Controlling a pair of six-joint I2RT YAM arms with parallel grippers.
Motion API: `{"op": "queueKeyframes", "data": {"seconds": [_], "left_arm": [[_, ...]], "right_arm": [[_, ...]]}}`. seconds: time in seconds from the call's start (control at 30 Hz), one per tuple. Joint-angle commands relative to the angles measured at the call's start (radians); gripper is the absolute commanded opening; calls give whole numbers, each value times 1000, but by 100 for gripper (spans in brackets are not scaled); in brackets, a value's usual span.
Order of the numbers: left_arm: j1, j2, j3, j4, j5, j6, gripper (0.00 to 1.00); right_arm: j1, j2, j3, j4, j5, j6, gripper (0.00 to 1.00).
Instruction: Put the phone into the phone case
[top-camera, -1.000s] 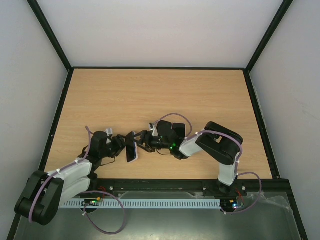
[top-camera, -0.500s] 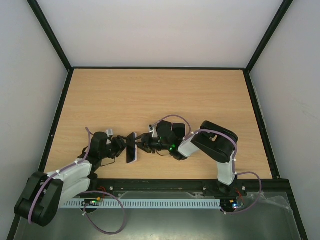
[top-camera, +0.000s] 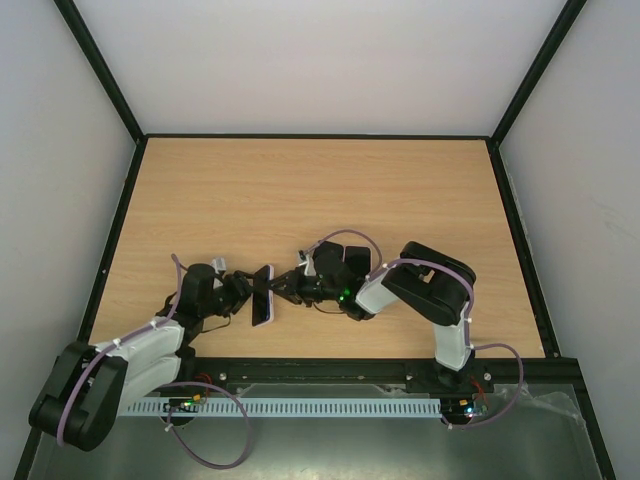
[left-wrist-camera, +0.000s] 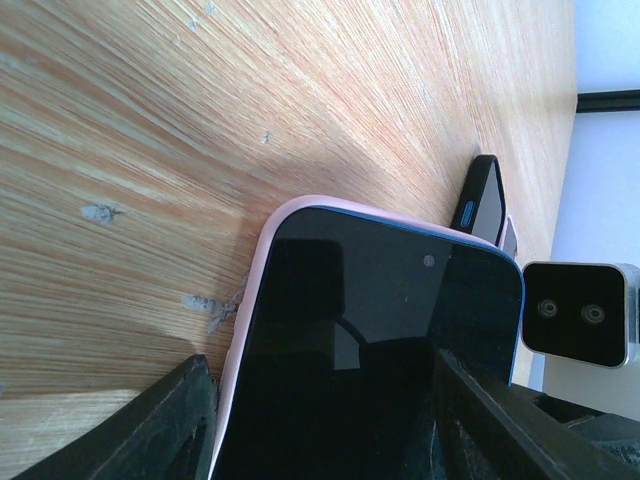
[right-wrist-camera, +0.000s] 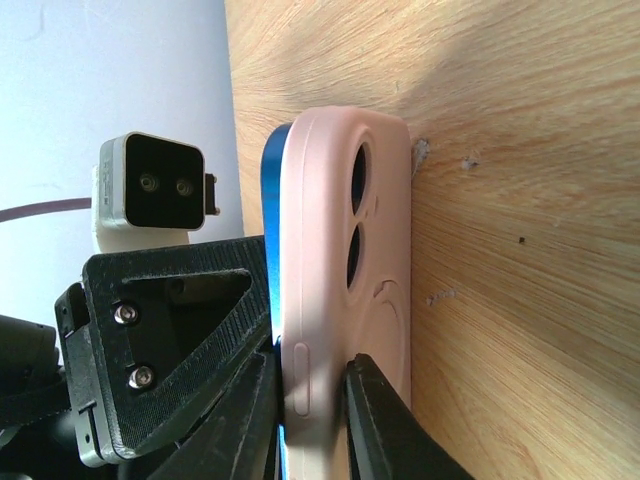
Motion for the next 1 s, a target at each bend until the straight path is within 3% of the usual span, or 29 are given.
{"op": "queueKeyframes", "data": {"seconds": [0.0, 0.07, 0.23, 0.33, 0.4, 0.63, 0.97], "left_arm": [[-8, 26, -18, -26, 14, 6, 61], [-8, 33, -18, -25, 11, 8, 60], [-8, 48, -17, -24, 7, 12, 61], [-8, 55, -16, -23, 7, 11, 61], [-9, 57, -16, -21, 7, 12, 61], [-7, 49, 1, -46, 20, 26, 60], [-5, -112, 75, -133, 123, 79, 63]], "right_arm": [[7, -12, 29, -72, 39, -38, 12], [8, -14, 35, -102, 52, -48, 12], [8, -26, 37, -133, 60, -57, 35], [7, -27, 37, -137, 57, -60, 39], [8, -26, 35, -141, 56, -63, 36], [6, -66, 27, -184, 89, -104, 11], [-38, -268, -68, -175, 88, -176, 7]]}}
